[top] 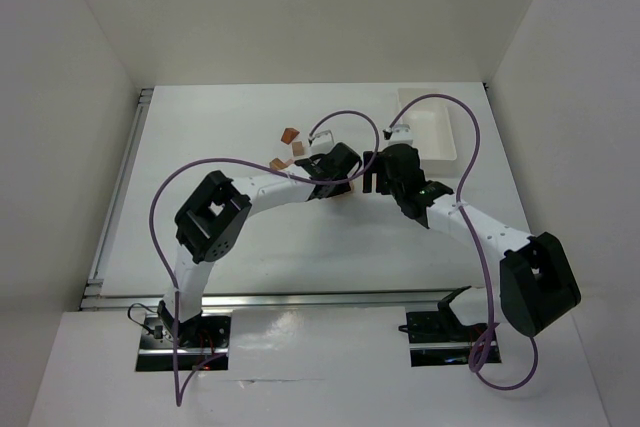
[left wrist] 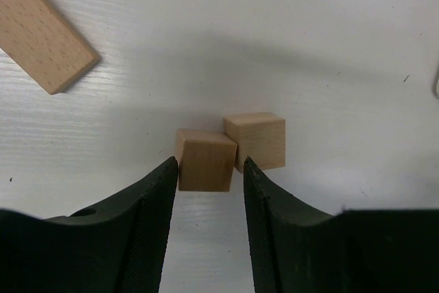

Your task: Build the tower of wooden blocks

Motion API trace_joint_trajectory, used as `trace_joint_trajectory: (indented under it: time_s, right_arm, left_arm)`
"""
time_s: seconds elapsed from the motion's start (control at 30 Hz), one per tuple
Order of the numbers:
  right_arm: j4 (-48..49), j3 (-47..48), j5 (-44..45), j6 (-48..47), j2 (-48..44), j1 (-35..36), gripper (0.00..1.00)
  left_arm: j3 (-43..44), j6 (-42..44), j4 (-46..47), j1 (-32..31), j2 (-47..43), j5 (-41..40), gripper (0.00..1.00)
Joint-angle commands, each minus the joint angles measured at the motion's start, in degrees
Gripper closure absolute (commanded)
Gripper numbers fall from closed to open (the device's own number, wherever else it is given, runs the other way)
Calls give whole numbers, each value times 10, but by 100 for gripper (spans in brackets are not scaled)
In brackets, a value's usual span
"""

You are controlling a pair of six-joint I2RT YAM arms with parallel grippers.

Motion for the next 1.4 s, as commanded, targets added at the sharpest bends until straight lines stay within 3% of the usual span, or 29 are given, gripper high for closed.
trace_joint_trajectory:
  time_s: [0.0,0.2,0.53,0.63,0.73,0.83,1.0,1.37]
  right_arm:
    - [-3,-2,3,0,-2,-4,14]
    - [-3,-2,3,0,-8,-4,14]
    - [-3,-2,-2,-7,-13,-4,14]
    - [-3,-2,-2,-7,-18,-4,14]
    - [2,-2,-2,-7,-18,-4,14]
    - [2,-2,-2,-12,-18,-4,14]
    - [2,3,10,-17,-7,-4,13]
    - [2,8,27,-17,4,-9,13]
  left_arm:
    - [11,20,23,-8,-22,-13,49]
    - [15,20,21,-8,-17,-18,49]
    - [-35,9,15,-13,-112,-80,49]
    - [-60,31,20,-6,-151,-114,40]
    - [-66,87,44,40,-164,-66,32]
    - [-54,134,52,86,-164,-22,31]
    - [35,203,32,130,-89,29,32]
    - [158,234,-8,180,42,50,37]
